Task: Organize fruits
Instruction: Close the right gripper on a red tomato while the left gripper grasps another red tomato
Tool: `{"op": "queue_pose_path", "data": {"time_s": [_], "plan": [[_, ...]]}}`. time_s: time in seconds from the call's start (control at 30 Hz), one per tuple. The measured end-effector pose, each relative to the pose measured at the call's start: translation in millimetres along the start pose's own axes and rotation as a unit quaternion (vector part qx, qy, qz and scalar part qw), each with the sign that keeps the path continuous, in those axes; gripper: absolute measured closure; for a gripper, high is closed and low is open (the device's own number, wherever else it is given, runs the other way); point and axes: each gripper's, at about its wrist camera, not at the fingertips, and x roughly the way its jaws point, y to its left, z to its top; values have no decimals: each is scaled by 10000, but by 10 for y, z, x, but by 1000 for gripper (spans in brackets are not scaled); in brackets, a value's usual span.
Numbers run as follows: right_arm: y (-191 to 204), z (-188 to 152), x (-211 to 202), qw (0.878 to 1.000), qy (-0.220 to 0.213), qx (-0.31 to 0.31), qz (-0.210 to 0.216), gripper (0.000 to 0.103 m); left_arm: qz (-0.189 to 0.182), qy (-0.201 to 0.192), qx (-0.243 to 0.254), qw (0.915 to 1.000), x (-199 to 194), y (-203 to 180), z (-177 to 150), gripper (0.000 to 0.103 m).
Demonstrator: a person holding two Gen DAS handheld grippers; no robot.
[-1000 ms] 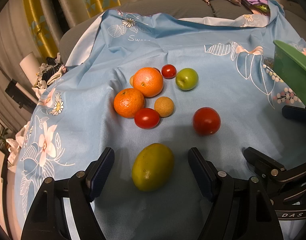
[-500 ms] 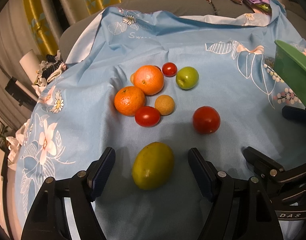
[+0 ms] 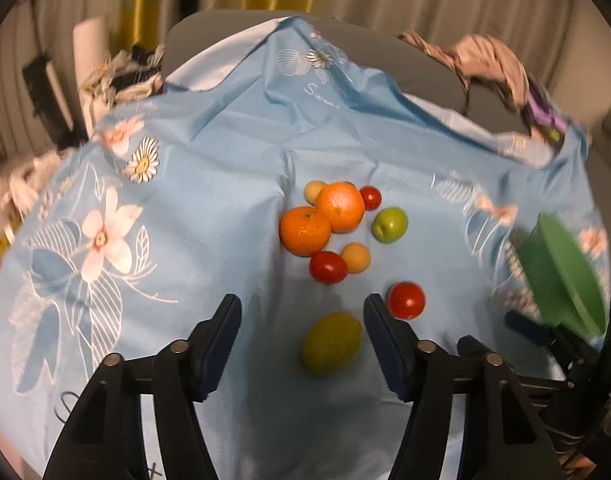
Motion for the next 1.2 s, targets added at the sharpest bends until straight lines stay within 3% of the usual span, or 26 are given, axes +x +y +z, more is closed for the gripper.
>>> {"op": "queue_pose_path", "data": {"time_s": [0.1, 0.17, 0.33, 0.43, 0.53, 0.67, 0.73, 0.8, 1.0, 1.2], "plan": [[-25, 122, -109, 9992, -28, 270, 297, 52, -50, -35, -91, 9999, -21, 20, 42, 57], [23, 249, -115, 9985, 104, 311, 447, 53, -100, -38, -83, 9999, -2, 8, 105, 62], [209, 641, 131, 9923, 487, 275, 1108, 53, -303, 412, -267, 9983, 188, -57, 490, 63], [317, 653, 246, 9929, 518, 205, 1049, 55, -79, 532, -96, 9985, 278, -101, 595, 62], [369, 561, 372, 9903, 748, 181, 1159, 56, -204, 664, -126, 9975, 379, -67, 570, 62], [471, 452, 489, 9905, 958, 6, 992, 57, -84, 970, -257, 9949, 508, -22, 506, 62], [487, 439, 561, 9910, 1038, -43, 850, 60, -202, 991, -277, 9945, 513, -31, 515, 62], [463, 440, 597, 9913, 1047, 1, 800, 71, -255, 1118, -335, 9928, 548, -32, 487, 62], [398, 410, 591, 9927, 966, 70, 714, 72, -64, 1475, -436, 9881, 745, -70, 441, 62], [381, 398, 561, 9930, 906, 123, 753, 72, -118, 1398, -730, 9874, 815, -38, 435, 63]]}}
